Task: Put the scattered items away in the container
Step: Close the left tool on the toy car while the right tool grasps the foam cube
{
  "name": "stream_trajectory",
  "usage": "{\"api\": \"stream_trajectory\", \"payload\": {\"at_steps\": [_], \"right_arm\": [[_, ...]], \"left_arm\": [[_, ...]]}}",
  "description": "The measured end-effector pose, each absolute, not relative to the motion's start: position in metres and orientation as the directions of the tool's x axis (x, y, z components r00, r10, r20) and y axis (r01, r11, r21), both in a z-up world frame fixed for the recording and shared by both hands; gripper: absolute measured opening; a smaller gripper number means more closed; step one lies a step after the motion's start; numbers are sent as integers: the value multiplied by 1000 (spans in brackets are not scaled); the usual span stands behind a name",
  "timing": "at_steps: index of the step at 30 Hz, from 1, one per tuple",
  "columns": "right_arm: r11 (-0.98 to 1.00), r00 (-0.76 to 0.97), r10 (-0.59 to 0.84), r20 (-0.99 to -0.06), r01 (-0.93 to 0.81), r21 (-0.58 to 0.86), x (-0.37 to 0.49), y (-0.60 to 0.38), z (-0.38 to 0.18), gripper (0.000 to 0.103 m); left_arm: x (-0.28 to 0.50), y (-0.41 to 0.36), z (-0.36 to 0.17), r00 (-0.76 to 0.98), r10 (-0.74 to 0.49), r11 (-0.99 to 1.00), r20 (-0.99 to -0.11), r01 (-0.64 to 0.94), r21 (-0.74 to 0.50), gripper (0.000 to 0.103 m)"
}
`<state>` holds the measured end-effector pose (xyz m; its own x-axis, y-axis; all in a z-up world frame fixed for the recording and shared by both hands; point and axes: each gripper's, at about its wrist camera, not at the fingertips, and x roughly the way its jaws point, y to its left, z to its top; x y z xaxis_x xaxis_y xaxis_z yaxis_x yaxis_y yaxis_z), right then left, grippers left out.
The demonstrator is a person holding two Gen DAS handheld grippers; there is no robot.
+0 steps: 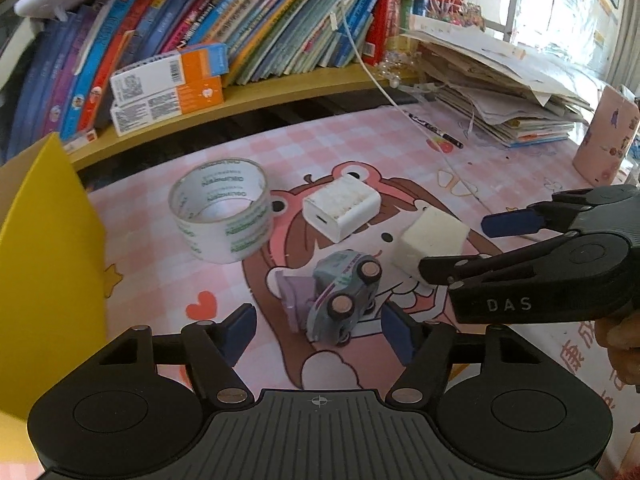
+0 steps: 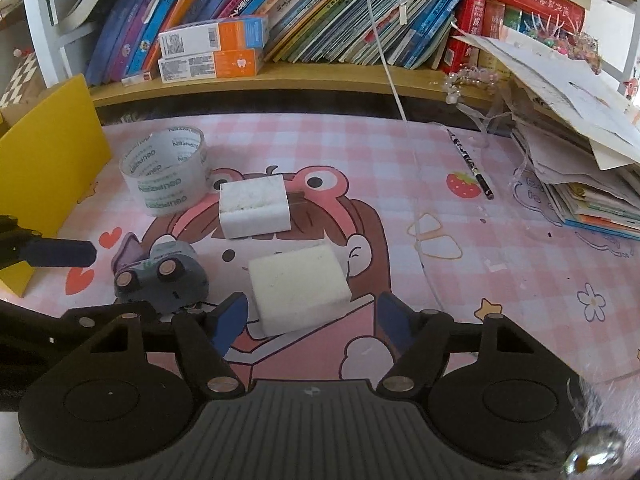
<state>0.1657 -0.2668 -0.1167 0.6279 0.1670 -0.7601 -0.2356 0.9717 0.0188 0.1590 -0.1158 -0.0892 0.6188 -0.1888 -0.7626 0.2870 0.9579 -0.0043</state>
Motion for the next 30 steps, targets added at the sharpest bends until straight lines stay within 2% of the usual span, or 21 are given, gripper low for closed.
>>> {"api": "stream_trajectory", "payload": {"at_steps": [12, 17, 22, 30], "right_arm": [[970, 617, 170, -769, -243, 19, 175, -263, -125, 68], [966, 619, 176, -765, -257, 14, 178, -260, -125, 64], [962, 618, 185, -764, -273, 12, 179, -258, -125, 52], [962, 619, 204, -759, -269, 40, 169, -260, -118, 46]], "left_arm": [[171, -118, -100, 599, -192, 956, -777, 294, -10, 51], [172, -119, -102, 599, -204, 953, -774, 303, -17, 45], [174, -120, -103, 598, -217, 950, -771, 312, -25, 40], [167, -119, -97, 597, -242, 943, -765, 330, -41, 35]]}}
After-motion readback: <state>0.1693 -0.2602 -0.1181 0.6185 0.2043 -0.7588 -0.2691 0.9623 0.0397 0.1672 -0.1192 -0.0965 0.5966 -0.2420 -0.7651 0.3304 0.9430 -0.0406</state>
